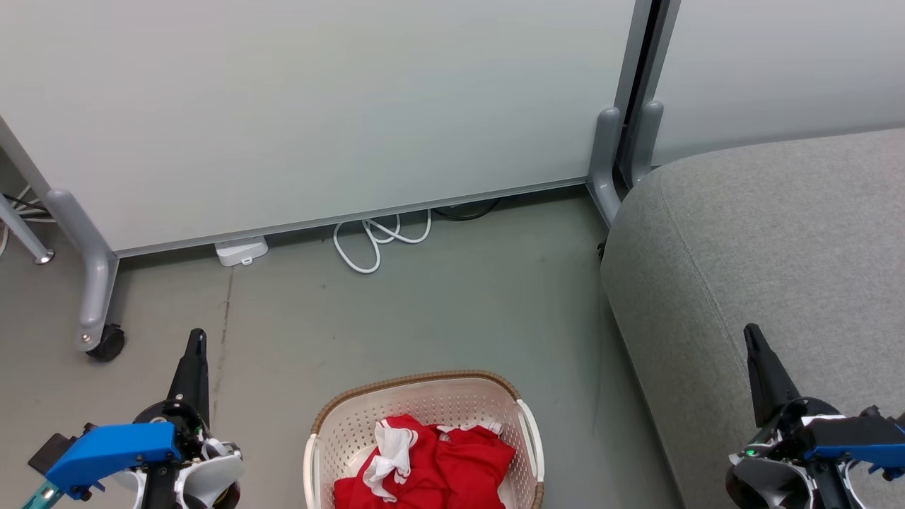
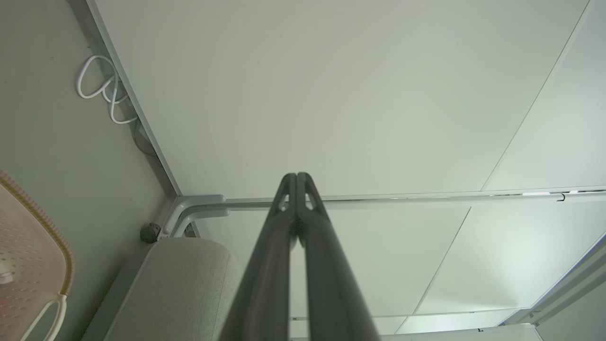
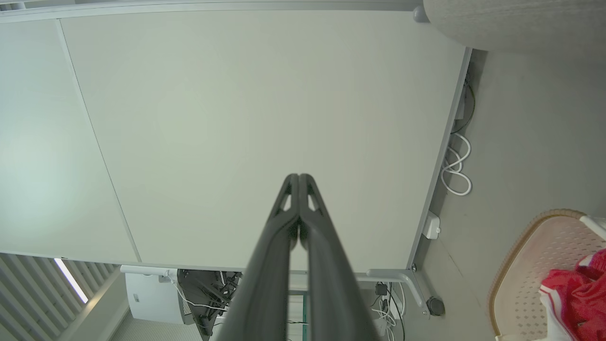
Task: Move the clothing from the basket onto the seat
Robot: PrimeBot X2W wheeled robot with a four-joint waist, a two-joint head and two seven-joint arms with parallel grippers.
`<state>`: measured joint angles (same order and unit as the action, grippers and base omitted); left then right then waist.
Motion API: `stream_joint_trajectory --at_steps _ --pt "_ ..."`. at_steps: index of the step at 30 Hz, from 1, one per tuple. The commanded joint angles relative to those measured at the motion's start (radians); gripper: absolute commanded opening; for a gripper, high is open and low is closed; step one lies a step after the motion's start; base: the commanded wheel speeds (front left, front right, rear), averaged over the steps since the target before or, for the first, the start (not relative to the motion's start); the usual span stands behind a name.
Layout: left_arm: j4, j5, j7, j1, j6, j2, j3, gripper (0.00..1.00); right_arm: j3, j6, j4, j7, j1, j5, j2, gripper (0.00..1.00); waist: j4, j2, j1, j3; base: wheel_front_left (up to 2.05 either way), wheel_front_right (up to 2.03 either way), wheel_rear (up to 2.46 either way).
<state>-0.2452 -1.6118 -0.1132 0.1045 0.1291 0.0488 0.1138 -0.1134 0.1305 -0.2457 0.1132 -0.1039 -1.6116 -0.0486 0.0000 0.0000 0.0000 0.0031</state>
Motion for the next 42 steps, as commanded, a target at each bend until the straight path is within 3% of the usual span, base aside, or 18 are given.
stream_joint_trajectory --at_steps 1,38,39,42 --pt "0.004 -0.002 -0.004 0.01 0.004 0.003 0.001 0.0 -0.001 0.0 0.003 0.002 -0.011 -0.002 -0.004 0.0 0.0 0.0 0.0 0.0 0.0 0.0 0.0" --pt "0.004 -0.002 -0.004 0.01 0.004 0.003 0.001 0.0 -0.001 0.0 0.003 0.002 -0.011 -0.002 -0.004 0.0 0.0 0.0 0.0 0.0 0.0 0.0 0.0" --pt "0.0 0.0 0.0 0.0 0.0 0.0 0.0 1.0 0.0 0.0 0.0 0.0 0.0 0.0 0.0 1.0 0.0 0.0 0.0 0.0 0.0 0.0 0.0" --pt "-0.022 0.0 0.001 -0.021 0.0 -0.006 -0.002 1.0 0.002 0.0 -0.022 -0.001 0.019 0.0 0.004 1.0 0.0 0.0 0.0 0.0 0.0 0.0 0.0"
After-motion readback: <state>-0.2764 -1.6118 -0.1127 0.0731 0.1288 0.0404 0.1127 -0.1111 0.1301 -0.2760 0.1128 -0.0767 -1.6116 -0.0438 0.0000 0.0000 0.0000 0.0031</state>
